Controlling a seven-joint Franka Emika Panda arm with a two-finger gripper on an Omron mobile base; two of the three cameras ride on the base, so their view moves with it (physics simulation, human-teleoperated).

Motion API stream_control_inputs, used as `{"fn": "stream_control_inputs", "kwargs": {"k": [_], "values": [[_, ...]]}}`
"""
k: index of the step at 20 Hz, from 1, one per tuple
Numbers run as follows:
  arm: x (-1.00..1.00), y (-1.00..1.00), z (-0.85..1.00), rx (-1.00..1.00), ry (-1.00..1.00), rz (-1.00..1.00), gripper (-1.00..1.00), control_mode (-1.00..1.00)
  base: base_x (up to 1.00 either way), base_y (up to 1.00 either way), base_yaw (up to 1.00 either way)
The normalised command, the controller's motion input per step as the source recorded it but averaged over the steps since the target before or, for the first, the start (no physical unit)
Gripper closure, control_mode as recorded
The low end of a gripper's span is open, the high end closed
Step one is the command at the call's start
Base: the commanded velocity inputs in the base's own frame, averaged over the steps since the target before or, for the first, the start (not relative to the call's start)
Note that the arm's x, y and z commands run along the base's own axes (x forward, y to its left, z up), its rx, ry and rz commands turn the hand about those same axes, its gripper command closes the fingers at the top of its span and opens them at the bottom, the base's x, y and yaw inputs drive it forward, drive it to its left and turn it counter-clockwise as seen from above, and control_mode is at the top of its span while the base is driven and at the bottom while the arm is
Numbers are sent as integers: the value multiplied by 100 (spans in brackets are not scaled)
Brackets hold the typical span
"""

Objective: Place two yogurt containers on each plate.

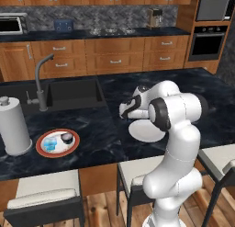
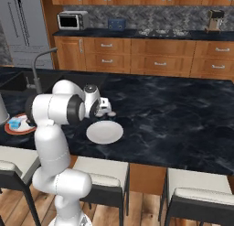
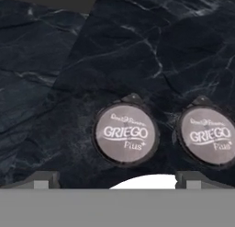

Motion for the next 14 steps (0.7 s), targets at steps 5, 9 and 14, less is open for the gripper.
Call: {"fn": "stream_control_inputs", "kwargs": {"k": [5, 9, 14], "values": [[18, 0, 0, 0, 14, 0, -100, -100, 0, 0, 0], [5, -2, 0, 0, 19, 0, -100, -100, 0, 0, 0], [0, -1, -20, 0, 9, 0, -100, -100, 0, 0, 0]]}}
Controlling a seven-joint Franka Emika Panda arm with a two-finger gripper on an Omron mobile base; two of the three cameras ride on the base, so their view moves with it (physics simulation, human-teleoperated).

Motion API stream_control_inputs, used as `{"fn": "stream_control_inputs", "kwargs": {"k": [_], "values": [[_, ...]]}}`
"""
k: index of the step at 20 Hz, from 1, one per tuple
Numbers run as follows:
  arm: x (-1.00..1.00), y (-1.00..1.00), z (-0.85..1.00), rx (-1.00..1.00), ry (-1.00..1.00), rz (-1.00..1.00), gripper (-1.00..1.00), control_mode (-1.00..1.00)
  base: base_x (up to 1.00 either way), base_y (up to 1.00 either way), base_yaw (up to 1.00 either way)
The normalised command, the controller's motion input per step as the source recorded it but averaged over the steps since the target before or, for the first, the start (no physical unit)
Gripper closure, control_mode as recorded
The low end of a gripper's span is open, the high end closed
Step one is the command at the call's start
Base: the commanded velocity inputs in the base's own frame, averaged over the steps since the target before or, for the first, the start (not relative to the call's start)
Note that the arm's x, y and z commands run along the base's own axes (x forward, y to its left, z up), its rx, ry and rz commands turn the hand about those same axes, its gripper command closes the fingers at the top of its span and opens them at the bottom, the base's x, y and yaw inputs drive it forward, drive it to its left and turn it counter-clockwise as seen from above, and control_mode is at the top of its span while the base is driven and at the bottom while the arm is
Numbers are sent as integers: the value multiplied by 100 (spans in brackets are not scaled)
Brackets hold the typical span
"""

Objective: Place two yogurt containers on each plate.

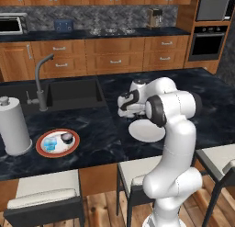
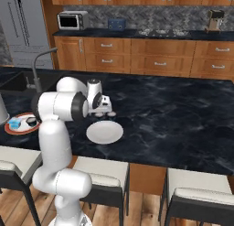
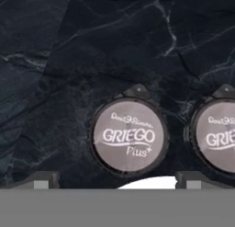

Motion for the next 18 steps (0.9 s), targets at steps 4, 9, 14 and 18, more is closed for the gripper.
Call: {"fn": "stream_control_inputs", "kwargs": {"k": [4, 9, 14, 18], "values": [[0, 0, -7, 0, 0, 0, -100, -100, 0, 0, 0], [8, 0, -20, 0, 0, 0, -100, -100, 0, 0, 0], [11, 0, -15, 0, 0, 0, -100, -100, 0, 0, 0], [22, 0, -1, 0, 0, 0, -100, -100, 0, 0, 0]]}}
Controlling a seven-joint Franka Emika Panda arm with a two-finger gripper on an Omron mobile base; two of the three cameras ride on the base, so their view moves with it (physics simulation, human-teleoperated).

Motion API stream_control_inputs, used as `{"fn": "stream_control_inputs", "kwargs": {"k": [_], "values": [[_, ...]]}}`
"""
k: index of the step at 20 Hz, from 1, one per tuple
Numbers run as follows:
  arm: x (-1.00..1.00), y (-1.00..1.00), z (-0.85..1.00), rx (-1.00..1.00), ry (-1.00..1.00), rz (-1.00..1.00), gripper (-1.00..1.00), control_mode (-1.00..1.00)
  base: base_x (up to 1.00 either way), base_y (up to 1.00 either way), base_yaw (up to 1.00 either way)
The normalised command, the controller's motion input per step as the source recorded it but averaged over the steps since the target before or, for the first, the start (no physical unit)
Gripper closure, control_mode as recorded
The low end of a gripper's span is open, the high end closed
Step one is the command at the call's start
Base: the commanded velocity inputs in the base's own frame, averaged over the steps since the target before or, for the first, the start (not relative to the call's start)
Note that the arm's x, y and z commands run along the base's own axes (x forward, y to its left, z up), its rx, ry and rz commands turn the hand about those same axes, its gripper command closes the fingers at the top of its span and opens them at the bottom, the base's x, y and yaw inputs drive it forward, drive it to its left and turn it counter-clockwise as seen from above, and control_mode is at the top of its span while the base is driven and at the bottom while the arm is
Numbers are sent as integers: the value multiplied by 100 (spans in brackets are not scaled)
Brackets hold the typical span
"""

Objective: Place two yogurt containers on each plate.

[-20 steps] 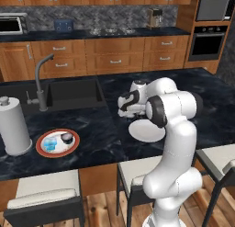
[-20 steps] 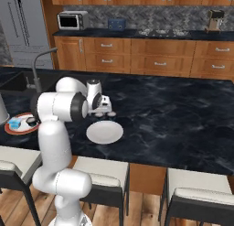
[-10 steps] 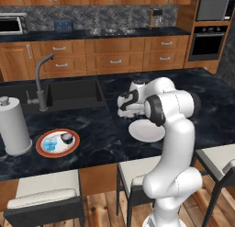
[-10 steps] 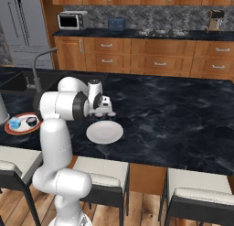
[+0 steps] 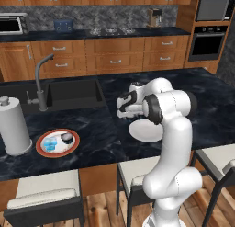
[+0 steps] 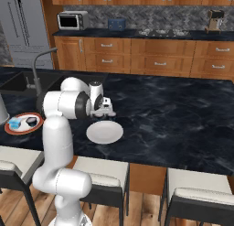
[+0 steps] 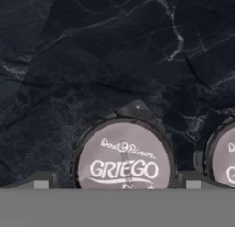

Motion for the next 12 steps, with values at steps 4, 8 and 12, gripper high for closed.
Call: {"fn": "stream_control_inputs", "kwargs": {"k": [4, 8, 12], "values": [[36, 1, -5, 0, 0, 0, -100, -100, 0, 0, 0], [6, 0, -16, 0, 8, 0, -100, -100, 0, 0, 0], [0, 0, -24, 0, 12, 0, -100, -100, 0, 0, 0]]}}
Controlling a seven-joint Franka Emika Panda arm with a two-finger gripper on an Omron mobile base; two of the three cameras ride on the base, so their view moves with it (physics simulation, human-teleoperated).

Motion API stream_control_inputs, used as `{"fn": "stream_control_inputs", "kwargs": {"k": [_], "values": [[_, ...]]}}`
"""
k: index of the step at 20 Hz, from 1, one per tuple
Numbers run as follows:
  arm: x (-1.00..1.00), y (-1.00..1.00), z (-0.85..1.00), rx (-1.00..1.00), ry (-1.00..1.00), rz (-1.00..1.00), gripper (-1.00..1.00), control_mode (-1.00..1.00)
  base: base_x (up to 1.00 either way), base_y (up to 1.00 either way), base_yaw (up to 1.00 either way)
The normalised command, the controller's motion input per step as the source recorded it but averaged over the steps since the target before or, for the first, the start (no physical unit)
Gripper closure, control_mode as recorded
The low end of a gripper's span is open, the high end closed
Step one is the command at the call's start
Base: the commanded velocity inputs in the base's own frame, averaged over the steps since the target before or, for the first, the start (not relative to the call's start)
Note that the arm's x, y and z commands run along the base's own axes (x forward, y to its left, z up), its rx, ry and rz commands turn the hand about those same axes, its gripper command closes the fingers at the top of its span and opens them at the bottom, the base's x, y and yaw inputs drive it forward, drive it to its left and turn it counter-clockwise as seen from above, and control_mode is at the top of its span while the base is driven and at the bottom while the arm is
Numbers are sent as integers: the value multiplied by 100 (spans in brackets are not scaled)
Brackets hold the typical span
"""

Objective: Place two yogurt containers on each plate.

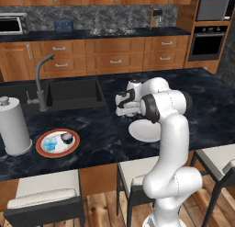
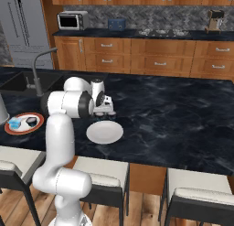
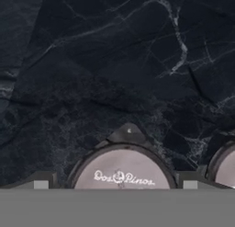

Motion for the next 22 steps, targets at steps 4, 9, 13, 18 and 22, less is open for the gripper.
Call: {"fn": "stream_control_inputs", "kwargs": {"k": [4, 9, 13, 18, 22], "values": [[0, 0, -34, 0, 3, 0, -100, -100, 0, 0, 0], [-30, -2, -8, 0, 1, 0, -100, -100, 0, 0, 0], [-2, 0, -6, 0, 0, 0, -100, -100, 0, 0, 0], [7, 0, -26, 0, 0, 0, -100, -100, 0, 0, 0], [0, 0, -9, 0, 0, 0, -100, -100, 0, 0, 0]]}}
